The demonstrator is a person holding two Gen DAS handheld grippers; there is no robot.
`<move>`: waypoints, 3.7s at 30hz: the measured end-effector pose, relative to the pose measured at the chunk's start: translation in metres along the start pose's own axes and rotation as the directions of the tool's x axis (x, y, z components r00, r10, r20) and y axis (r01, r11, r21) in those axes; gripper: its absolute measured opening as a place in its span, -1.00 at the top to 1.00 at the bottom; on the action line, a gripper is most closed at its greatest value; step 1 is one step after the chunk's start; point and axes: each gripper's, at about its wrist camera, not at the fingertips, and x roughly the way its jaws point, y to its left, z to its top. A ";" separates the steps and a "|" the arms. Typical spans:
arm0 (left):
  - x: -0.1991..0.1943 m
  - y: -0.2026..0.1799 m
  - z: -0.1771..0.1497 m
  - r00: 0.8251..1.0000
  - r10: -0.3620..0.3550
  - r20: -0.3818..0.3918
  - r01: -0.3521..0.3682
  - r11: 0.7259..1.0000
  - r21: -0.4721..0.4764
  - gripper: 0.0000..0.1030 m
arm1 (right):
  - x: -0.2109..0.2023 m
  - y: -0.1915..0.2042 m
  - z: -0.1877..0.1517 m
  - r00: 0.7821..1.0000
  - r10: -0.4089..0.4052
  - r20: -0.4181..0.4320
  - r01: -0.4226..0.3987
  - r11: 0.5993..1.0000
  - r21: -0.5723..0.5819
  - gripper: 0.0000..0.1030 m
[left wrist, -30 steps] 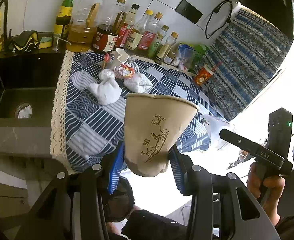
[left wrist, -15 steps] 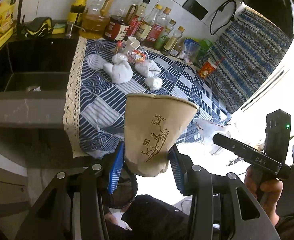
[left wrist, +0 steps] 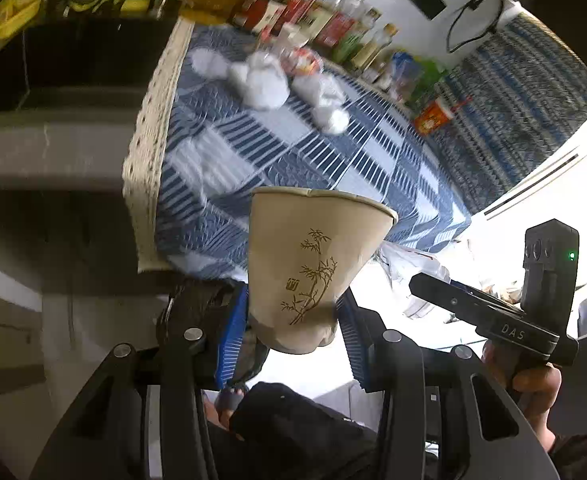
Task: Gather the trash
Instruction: 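Lift the paper cup and plastic bag and carry both toward the floor bin, then open the left tool over the bin while the right tool releases the bag, then raise both tools back toward the counter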
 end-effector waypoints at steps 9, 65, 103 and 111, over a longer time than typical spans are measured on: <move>0.045 0.023 -0.016 0.994 0.011 -0.109 -0.018 0.998 -0.066 0.18 | 0.046 -0.018 -0.017 0.993 -0.003 -0.114 0.007 0.999 0.032 -0.22; 0.190 0.125 -0.073 0.903 0.079 -0.422 -0.194 0.952 -0.237 -0.50 | 0.192 -0.090 -0.048 0.916 -0.014 -0.400 0.084 0.984 0.158 -0.89; -0.051 -0.072 0.071 0.987 0.060 0.146 -0.099 0.956 0.276 -0.87 | -0.127 0.009 0.055 0.909 -0.046 0.414 0.053 0.999 -0.004 -0.90; -0.054 -0.095 0.090 0.979 0.047 0.200 -0.112 0.937 0.330 -0.87 | -0.138 0.011 0.079 0.891 -0.011 0.454 0.037 0.998 -0.049 -0.90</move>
